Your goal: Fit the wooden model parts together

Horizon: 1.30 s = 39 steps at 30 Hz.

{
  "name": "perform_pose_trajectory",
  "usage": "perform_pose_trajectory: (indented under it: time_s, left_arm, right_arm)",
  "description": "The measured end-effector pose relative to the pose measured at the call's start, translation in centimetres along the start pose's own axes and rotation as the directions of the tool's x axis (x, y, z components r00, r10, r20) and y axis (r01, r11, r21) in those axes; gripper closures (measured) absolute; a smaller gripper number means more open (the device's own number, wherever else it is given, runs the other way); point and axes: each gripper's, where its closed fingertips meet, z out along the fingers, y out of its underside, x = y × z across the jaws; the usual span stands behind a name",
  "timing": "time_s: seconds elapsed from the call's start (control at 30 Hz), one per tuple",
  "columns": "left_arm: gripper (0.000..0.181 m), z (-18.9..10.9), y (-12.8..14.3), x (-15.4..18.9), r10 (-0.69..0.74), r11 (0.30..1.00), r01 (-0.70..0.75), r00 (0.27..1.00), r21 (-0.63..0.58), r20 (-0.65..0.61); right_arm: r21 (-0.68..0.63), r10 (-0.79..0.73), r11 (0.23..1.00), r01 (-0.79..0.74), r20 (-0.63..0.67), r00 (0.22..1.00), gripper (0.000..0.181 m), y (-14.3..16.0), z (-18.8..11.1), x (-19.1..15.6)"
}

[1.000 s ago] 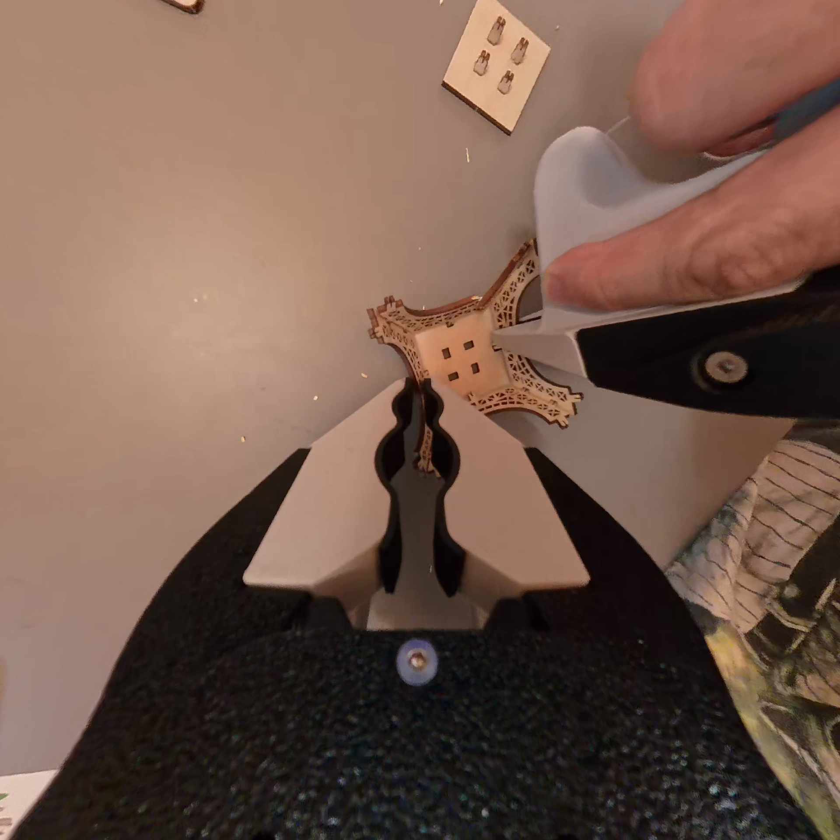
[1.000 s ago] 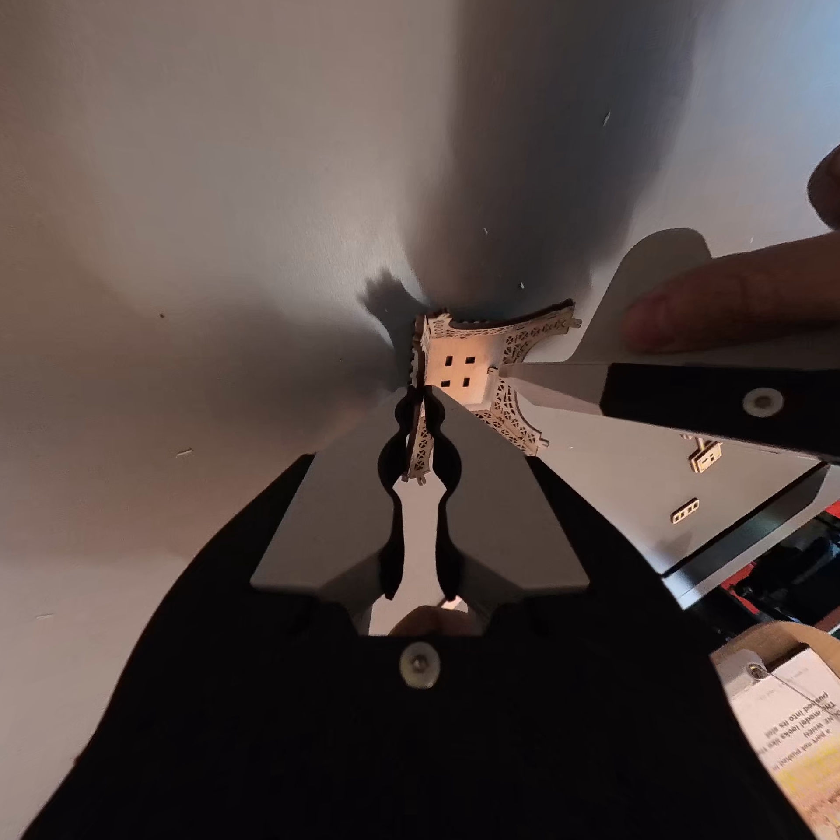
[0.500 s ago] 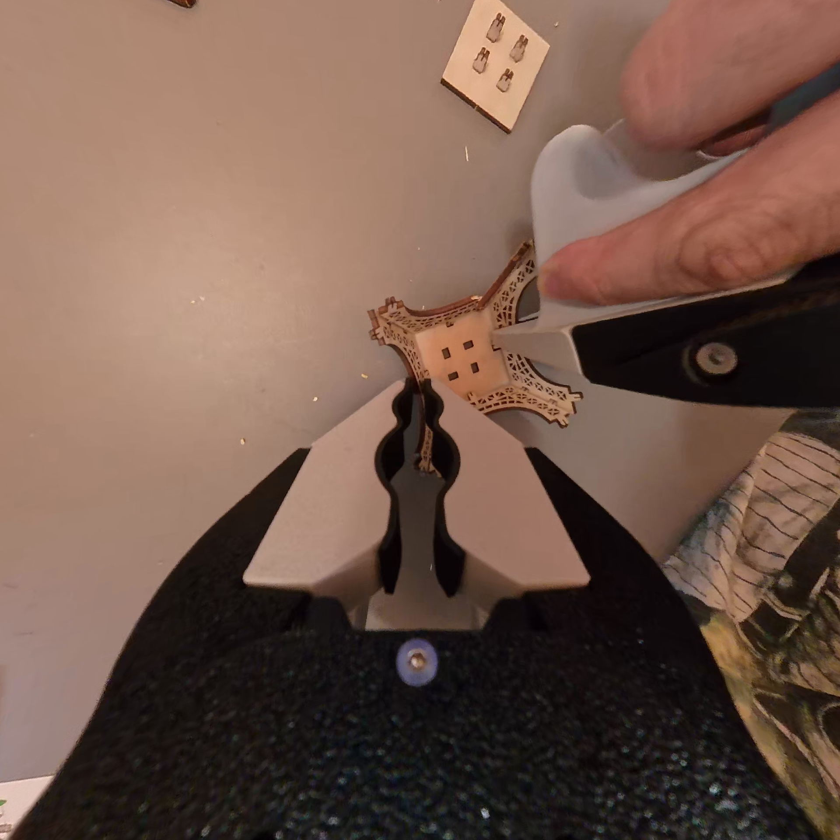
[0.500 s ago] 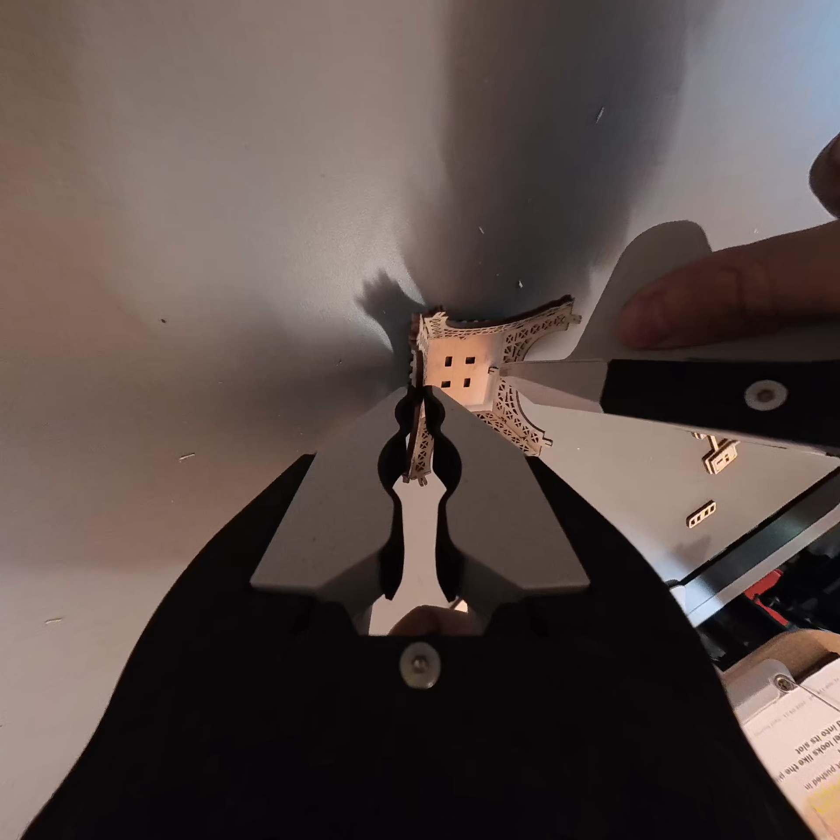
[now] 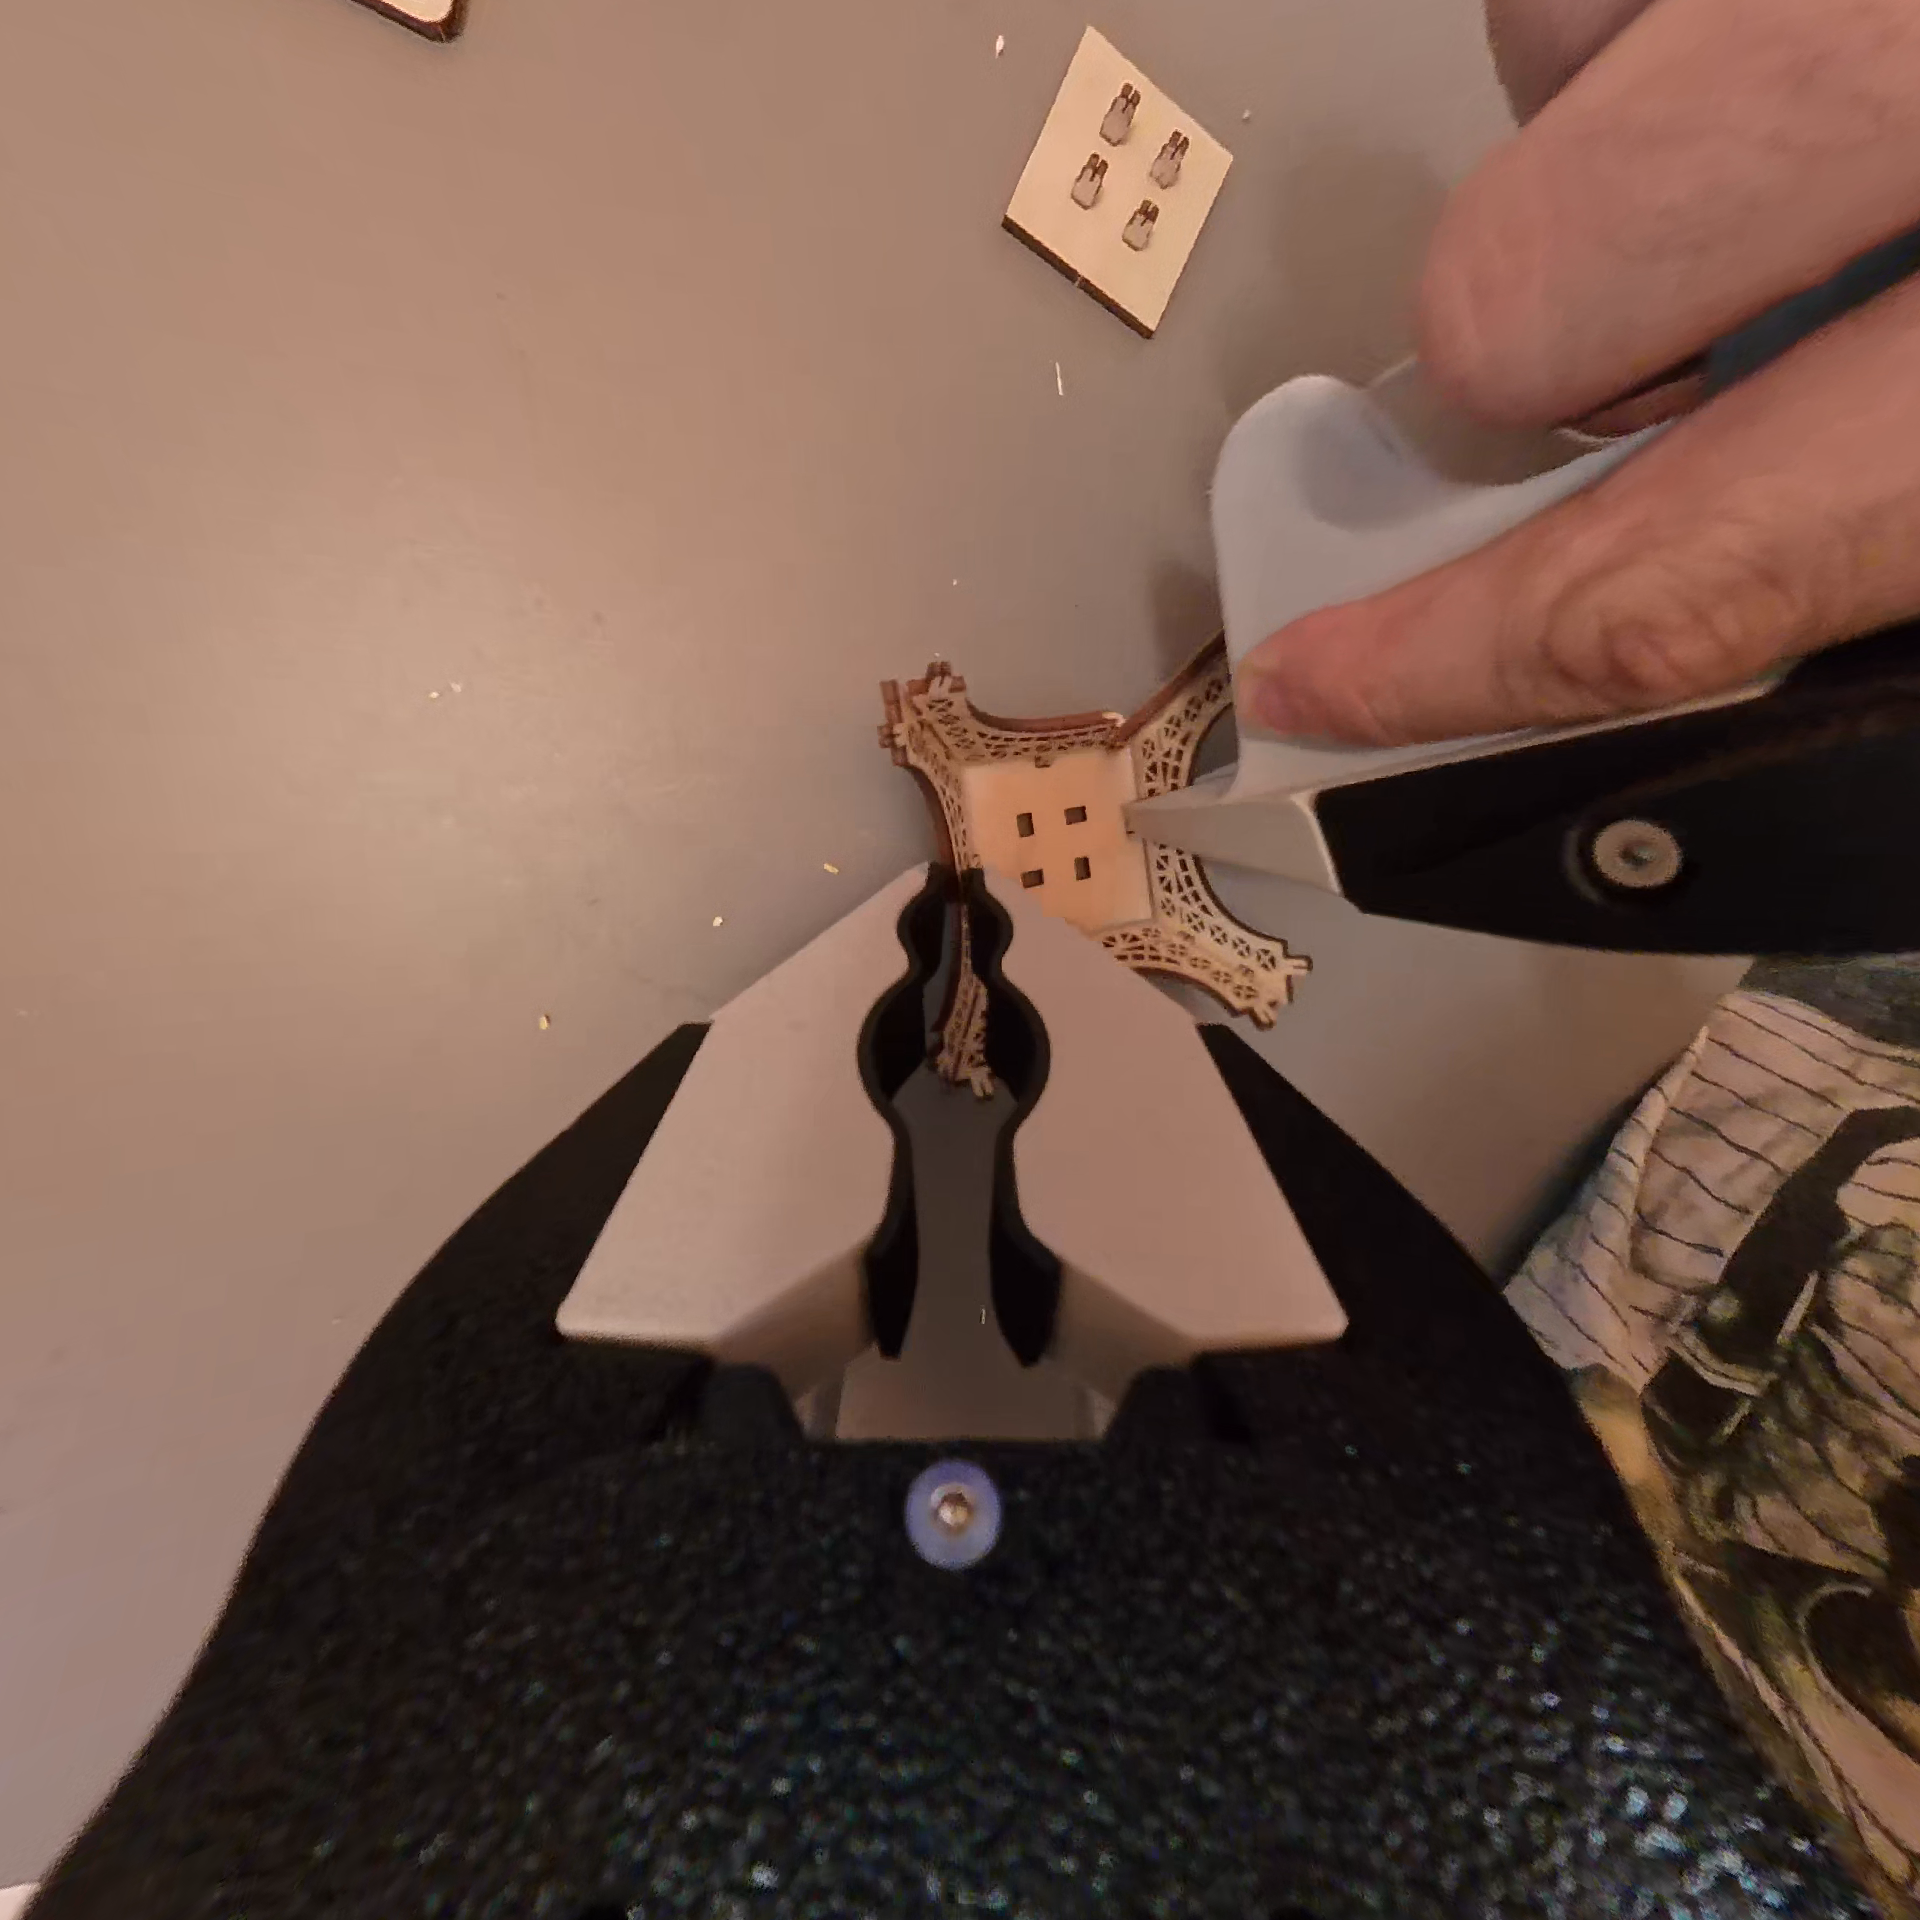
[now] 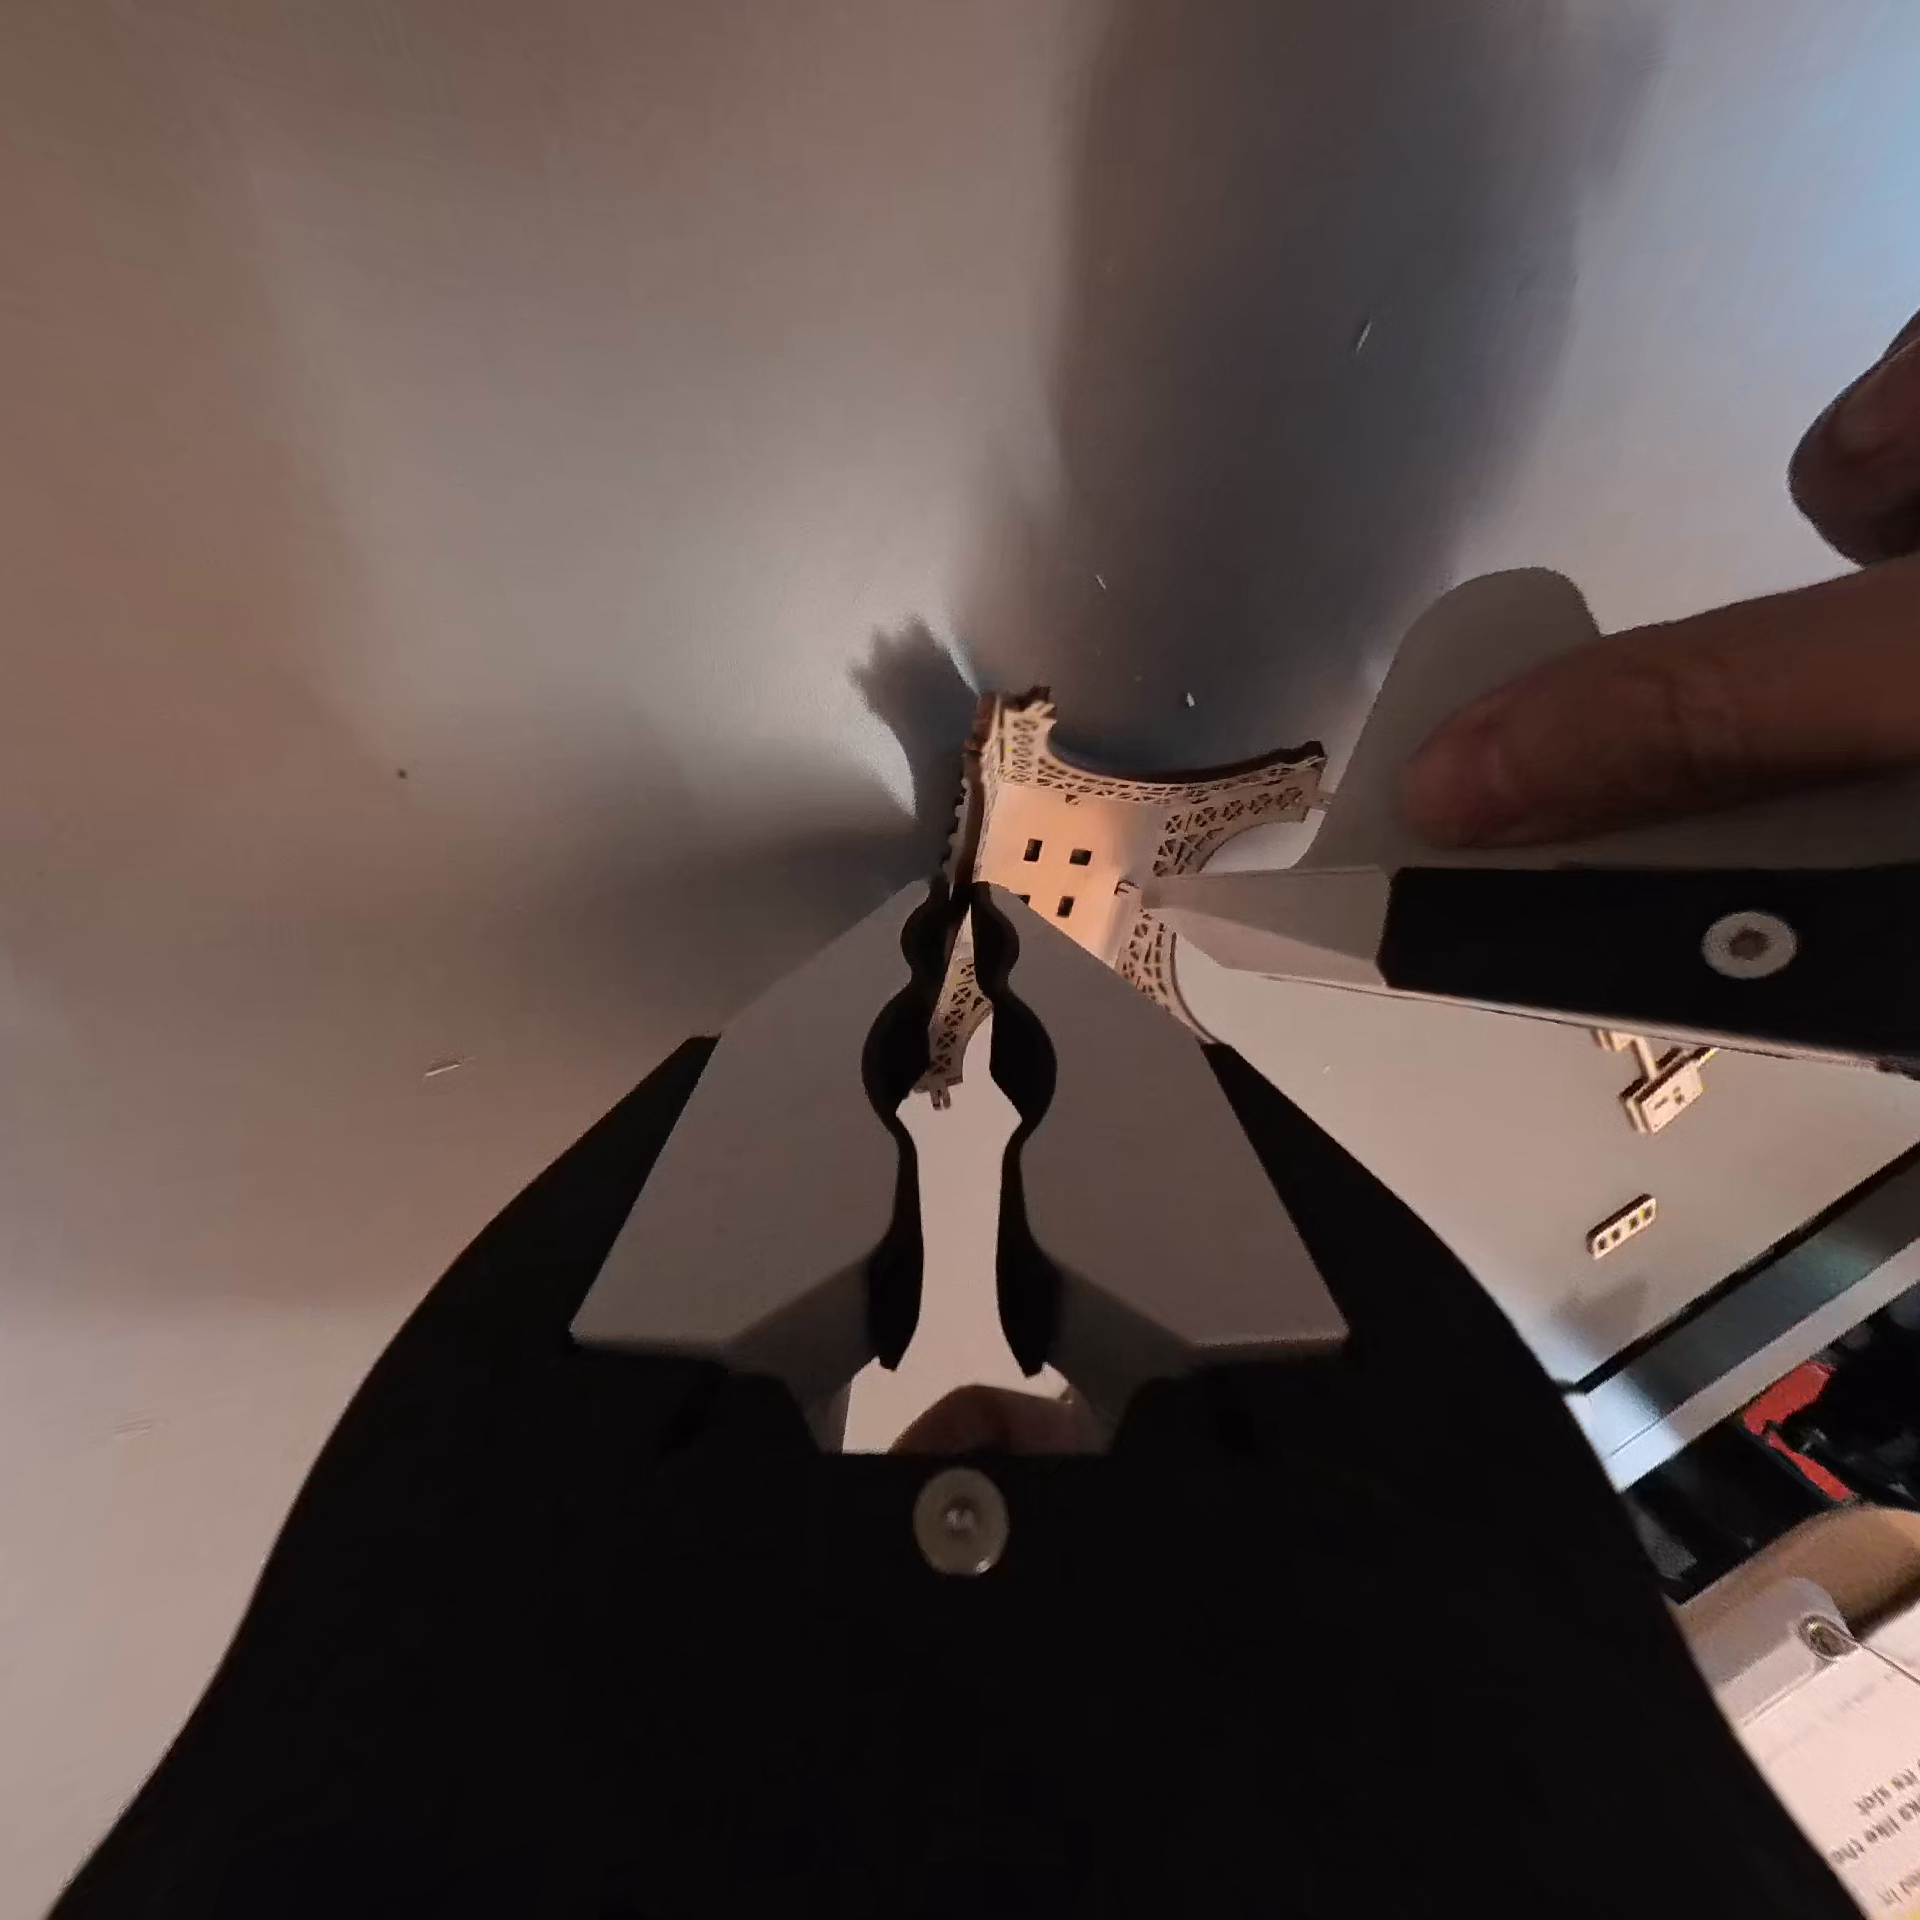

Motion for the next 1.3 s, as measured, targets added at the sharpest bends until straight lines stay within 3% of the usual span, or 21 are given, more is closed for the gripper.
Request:
perform_pose_trajectory:
  time_s: [0.57,0.7,0.9,1.07,1.13,1.3]
  left_arm:
    - [0.180,0.0,0.0,0.0,0.008,1.000,-0.008,1.000,0.014,0.012]
    - [0.180,0.0,0.0,0.0,0.009,1.000,-0.009,1.000,0.025,0.004]
    - [0.180,0.0,0.0,0.0,0.015,0.999,-0.015,1.000,0.029,0.000]
    - [0.179,0.0,0.0,0.0,0.021,0.999,-0.021,1.000,0.033,0.002]
    - [0.180,0.0,0.0,0.1,0.022,0.999,-0.022,1.000,0.033,-0.003]
    - [0.180,0.0,0.0,0.1,0.024,0.999,-0.024,1.000,0.034,-0.005]
  right_arm:
    - [-0.110,0.096,0.991,-0.079,0.156,0.983,0.178,0.3,0.4,-0.1]
    - [-0.143,0.084,0.987,-0.068,0.107,0.991,0.178,0.4,0.5,0.0]
    - [-0.082,0.130,0.988,-0.131,-0.014,0.991,0.172,0.7,0.1,0.5]
    - [-0.114,0.105,0.987,-0.112,-0.063,0.992,0.179,1.2,-0.1,0.2]
    - [-0.109,0.093,0.989,-0.104,-0.101,0.991,0.173,0.9,-0.1,0.6]
    - [-0.075,0.103,0.991,-0.111,-0.105,0.989,0.177,0.1,0.0,0.6]
